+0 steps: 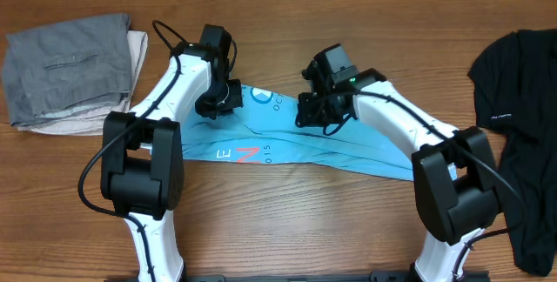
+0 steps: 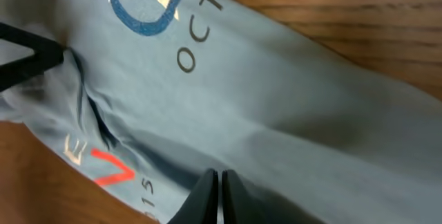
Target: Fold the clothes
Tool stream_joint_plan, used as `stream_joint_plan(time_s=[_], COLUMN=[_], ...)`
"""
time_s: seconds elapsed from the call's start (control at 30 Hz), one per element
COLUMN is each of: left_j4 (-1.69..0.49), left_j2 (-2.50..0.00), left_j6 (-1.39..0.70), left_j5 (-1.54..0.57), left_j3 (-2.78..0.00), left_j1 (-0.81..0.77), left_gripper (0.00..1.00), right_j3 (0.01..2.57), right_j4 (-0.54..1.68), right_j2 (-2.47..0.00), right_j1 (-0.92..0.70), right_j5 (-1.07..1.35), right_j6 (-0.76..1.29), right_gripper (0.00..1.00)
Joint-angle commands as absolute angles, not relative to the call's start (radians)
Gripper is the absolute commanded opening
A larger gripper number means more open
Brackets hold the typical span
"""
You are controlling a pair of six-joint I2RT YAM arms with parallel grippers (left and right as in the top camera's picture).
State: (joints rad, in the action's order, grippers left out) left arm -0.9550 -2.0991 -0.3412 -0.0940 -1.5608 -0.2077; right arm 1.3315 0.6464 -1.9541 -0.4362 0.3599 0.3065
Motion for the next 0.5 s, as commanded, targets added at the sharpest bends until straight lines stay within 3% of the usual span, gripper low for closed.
stream_joint_plan(time_s=[0.0, 0.47], left_j4=[-0.95, -0.976], left_j2=[-2.106, -2.076], left_j6=[-0.354, -0.337], left_j5=[-0.097, -0.129], left_j3=[-1.553, -1.61], left_j1=[-0.206, -0.203], left_gripper=[0.05, 0.04], right_j3=[1.287, 1.227], right_j4=[0.584, 0.574], right_j2=[-1.942, -1.943], right_j1=[-0.466, -0.535], right_j5=[0.33, 0.33], right_j6=[0.408, 0.446], right_gripper=[0.08, 0.08])
